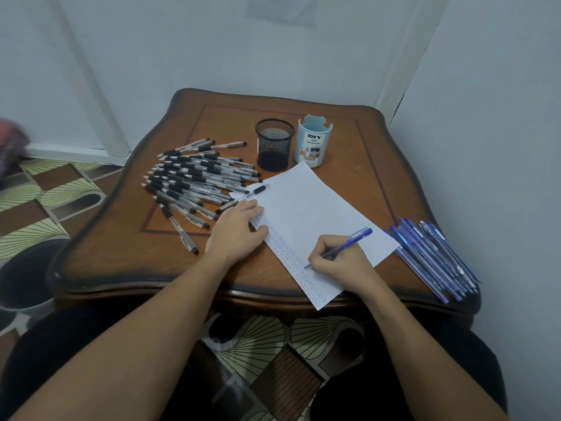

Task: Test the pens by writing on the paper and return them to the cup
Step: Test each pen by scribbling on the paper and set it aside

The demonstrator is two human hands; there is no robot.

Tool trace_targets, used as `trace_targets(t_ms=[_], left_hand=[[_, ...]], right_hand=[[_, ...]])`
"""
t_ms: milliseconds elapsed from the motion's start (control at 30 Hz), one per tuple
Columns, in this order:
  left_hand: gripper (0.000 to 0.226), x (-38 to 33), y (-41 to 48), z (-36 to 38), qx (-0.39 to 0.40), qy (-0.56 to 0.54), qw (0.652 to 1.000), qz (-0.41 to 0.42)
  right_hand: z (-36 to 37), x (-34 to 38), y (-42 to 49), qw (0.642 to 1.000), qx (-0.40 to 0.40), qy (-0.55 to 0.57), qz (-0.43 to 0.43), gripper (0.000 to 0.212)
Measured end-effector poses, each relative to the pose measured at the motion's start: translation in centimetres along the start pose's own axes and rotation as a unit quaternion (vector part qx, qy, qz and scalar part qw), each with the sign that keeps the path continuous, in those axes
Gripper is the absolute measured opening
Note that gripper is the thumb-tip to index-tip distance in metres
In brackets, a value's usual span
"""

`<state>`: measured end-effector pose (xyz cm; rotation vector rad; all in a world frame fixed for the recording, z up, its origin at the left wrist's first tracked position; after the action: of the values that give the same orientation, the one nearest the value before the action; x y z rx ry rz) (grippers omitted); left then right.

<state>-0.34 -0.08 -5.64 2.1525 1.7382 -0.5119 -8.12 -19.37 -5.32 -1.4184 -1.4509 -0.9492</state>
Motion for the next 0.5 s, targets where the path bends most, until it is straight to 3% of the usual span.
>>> trace_targets(t_ms=[500], left_hand=[[0.051,-0.26,-0.2,-0.33,-0.001,-0.006,1.0,0.002]], right_hand=[[-0.41,0.03,-0.15,1.0,-0.024,0.015,-0.01,0.016]])
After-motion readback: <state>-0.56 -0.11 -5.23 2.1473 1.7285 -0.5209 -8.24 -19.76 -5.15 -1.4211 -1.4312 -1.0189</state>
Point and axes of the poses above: each hand's wrist, its own y-axis towards the middle knuckle, its own z-axis out of the palm, x = y × z, the point moved 8 cm from there along y, towards the middle knuckle, and after that the axes turned 4 degrees about y, right-handed, at the moved point
